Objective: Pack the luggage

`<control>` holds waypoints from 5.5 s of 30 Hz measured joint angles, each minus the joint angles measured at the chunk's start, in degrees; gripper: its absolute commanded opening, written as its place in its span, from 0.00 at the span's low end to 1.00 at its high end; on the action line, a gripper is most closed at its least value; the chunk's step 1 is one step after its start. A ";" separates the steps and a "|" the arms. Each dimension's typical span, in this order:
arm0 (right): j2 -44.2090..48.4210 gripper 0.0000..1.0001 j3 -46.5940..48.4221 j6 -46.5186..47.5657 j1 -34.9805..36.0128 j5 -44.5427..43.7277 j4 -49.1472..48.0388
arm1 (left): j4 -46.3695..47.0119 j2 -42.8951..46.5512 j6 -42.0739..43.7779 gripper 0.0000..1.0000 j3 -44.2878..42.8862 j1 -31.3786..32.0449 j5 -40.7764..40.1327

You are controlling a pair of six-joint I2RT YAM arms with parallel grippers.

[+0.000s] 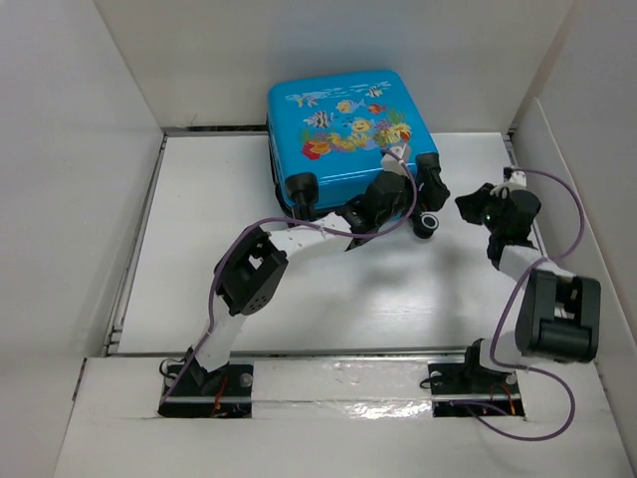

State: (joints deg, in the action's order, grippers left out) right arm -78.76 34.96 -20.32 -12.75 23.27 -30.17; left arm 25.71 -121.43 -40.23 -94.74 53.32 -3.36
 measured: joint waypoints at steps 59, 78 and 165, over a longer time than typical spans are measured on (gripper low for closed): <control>-24.85 0.53 -3.67 9.49 10.25 14.19 -39.23 | 0.15 61.33 5.81 0.06 57.31 -4.96 -5.16; -27.43 0.45 0.74 5.33 10.69 16.90 -41.86 | -14.91 71.04 3.72 0.75 60.65 -23.52 -9.99; -27.85 0.36 5.64 6.05 68.26 -12.37 -40.94 | 1.31 78.75 -16.24 0.00 75.03 -23.39 9.35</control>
State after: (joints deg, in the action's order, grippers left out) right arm -106.61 40.60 -14.26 55.51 10.90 -71.11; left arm 27.03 -42.68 -56.47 -19.70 29.93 6.00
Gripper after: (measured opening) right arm 0.168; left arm 0.465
